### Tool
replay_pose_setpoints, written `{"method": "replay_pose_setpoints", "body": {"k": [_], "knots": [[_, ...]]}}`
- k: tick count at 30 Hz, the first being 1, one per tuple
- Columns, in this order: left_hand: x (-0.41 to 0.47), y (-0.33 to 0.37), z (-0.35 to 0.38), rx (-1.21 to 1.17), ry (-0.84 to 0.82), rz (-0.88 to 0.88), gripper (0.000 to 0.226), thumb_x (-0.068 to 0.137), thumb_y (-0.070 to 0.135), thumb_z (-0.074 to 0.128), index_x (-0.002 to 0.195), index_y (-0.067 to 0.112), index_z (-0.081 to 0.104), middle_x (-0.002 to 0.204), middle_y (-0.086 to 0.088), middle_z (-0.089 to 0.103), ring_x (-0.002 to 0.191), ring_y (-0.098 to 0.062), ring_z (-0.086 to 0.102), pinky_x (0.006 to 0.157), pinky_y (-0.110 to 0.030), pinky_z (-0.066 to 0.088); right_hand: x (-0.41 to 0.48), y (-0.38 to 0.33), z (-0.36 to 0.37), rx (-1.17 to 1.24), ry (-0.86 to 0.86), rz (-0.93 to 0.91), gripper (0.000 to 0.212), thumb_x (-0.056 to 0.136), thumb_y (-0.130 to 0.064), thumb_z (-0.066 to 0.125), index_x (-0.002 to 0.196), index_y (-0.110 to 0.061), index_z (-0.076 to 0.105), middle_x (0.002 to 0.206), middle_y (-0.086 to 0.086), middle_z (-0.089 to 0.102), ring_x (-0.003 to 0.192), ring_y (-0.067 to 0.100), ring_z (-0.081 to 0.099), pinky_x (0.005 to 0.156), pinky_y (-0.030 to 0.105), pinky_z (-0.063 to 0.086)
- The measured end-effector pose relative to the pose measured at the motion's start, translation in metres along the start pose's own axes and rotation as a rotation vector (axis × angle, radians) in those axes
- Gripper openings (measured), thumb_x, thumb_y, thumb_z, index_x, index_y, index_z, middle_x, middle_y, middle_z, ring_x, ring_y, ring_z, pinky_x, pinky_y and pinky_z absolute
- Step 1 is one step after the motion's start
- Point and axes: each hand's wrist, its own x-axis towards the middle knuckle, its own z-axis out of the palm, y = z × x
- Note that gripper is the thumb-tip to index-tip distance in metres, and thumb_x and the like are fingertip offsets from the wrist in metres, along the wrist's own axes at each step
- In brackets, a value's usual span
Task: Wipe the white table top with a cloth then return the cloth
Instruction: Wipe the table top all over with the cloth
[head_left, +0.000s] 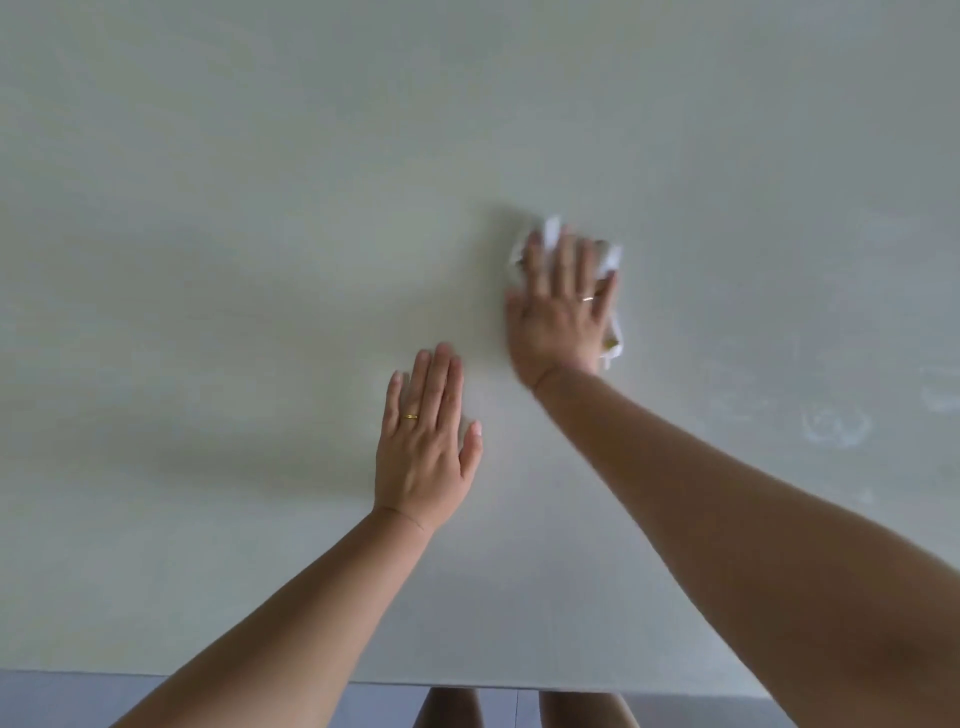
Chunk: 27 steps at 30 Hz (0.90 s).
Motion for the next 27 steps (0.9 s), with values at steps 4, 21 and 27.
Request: {"method": "replay_pose_setpoints", "body": {"k": [4,21,27], "knots": [[0.042,-0.001,-0.013,-0.037,0.062,-0.051,0.062,0.096,0.038,0.034,0.147,0.002,0.029,0.155,-0.015,0.025,0.145,-0.028,0.020,0.119,-0.044,0.010,0.001,0.018,-0.010,-0.185,-0.084,-0.630,0.057,0.098,-0.044,0.024,0.151,-0.030,0.009,0.159,-0.004,0.009,0.147,0.022,0.006,0.116,0.047,-0.002],[0.137,0.002,-0.004,-0.034,0.004,-0.073,0.073,0.095,0.050,0.026,0.150,0.003,0.019,0.158,-0.014,0.016,0.147,-0.027,0.012,0.120,-0.039,0.004,0.102,0.070,-0.041,-0.163,-0.009,-0.350,0.055,0.099,-0.039,0.025,0.151,-0.031,0.008,0.160,-0.004,0.006,0.147,0.022,0.006,0.115,0.045,-0.001],[0.138,0.002,-0.004,-0.040,-0.007,-0.084,0.072,0.095,0.049,0.027,0.149,0.003,0.022,0.158,-0.014,0.018,0.147,-0.027,0.014,0.120,-0.039,0.006,0.105,0.007,-0.029,-0.044,-0.021,-0.056,0.059,0.098,-0.036,0.020,0.150,-0.028,-0.004,0.160,-0.001,-0.007,0.146,0.023,-0.009,0.113,0.050,-0.012]]}}
